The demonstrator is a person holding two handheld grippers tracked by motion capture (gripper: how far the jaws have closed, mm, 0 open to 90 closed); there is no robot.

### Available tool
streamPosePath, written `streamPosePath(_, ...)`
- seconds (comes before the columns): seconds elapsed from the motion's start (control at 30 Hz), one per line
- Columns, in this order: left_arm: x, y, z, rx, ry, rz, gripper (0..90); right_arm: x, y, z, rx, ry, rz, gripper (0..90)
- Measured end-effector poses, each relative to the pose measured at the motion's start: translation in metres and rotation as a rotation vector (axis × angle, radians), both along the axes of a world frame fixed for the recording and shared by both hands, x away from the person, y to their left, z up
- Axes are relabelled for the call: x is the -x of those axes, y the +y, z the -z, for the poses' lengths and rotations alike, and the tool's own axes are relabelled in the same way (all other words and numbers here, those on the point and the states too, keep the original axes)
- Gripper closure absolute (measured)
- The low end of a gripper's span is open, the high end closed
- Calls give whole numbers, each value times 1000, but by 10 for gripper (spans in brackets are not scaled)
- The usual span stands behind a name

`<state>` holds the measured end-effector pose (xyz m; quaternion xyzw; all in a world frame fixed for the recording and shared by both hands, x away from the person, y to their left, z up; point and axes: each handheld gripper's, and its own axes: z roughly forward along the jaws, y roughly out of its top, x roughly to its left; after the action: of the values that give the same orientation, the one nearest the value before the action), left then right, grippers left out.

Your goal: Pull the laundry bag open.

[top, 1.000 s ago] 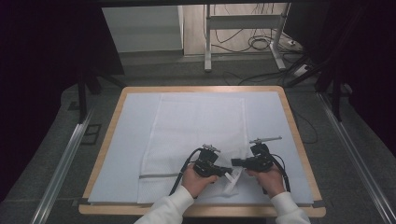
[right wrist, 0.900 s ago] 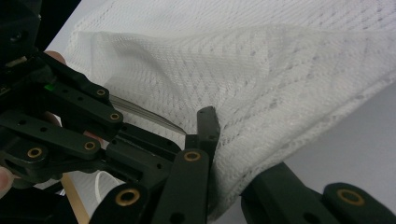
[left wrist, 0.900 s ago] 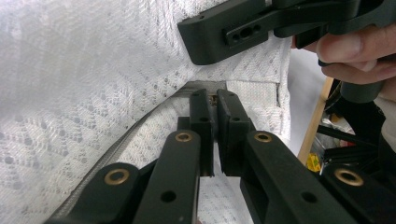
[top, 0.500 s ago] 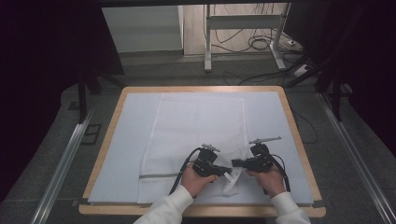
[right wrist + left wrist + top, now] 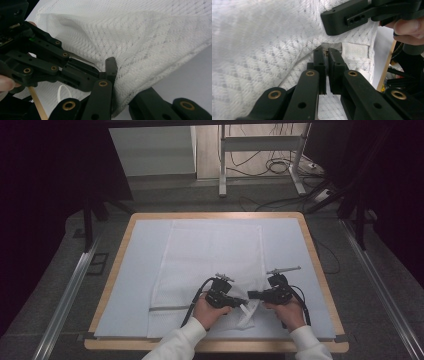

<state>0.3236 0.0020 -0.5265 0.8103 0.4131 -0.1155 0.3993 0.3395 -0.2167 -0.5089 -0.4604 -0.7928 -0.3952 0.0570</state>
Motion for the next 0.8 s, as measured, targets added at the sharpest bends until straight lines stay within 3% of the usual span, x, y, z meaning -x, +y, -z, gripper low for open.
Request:
streamPosePath(0.07,-1,2,1,-16,-3,-3,869,0,-1,-1,-7,-1,5,887)
streamPosePath(0.13,-2,4,2,6,14,-7,869,0,-3,-2,-16,1,9,886)
streamPosePath(0.23,0,4,1,-12,-5,-3,868,0,-2,-2,-15,1,8,886)
streamPosePath(0.4,0,7,-1,4,3,-5,868,0,-3,-2,-21,1,12,887)
streamPosePath(0.5,1,9,-1,-20,-10,-12,869,0,-4,-3,-25,-4,15,886)
streamPosePath(0.8,2,23,0,-13,-11,-23,869,0,-8,-4,-39,-3,20,886)
